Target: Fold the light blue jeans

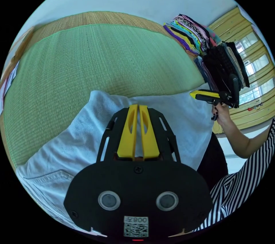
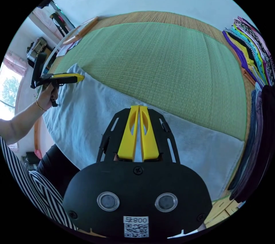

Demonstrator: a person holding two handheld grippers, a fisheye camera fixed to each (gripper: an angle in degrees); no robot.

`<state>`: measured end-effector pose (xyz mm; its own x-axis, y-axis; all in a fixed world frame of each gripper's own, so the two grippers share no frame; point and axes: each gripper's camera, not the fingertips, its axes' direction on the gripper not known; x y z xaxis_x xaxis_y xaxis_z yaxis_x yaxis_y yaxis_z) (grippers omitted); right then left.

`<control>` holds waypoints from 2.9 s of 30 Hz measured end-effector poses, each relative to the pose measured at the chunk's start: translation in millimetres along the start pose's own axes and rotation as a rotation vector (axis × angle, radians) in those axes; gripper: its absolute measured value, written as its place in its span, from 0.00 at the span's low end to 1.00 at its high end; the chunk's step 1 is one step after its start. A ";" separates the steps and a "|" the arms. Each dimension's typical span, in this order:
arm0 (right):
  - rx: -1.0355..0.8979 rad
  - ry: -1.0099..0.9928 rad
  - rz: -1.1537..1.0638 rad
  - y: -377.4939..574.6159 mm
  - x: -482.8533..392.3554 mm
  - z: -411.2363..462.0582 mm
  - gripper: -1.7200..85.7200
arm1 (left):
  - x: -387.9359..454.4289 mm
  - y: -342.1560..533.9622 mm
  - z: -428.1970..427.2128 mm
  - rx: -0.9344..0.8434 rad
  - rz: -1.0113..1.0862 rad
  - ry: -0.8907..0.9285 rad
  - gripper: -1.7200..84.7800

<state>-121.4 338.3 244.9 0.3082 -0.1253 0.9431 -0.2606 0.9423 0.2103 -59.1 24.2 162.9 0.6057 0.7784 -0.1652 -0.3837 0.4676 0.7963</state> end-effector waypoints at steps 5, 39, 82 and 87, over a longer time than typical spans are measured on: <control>0.027 0.058 0.027 27.4 8.3 -29.1 0.02 | -32.8 30.2 44.9 0.034 0.021 0.000 0.02; 0.106 -0.013 0.338 327.8 184.0 -181.0 0.03 | -246.1 208.3 466.2 -0.240 0.318 0.199 0.04; 0.340 -0.256 0.727 570.5 401.9 -237.0 0.09 | -216.2 100.1 895.8 -0.444 0.678 0.169 0.05; 0.403 -0.319 0.727 575.7 394.6 -241.7 0.07 | -203.3 92.0 866.5 -0.431 0.718 0.171 0.04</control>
<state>71.3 906.4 675.9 -0.3124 0.3243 0.8929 -0.6129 0.6493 -0.4503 386.4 -454.1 773.9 0.0140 0.9834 0.1810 -0.8870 -0.0714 0.4562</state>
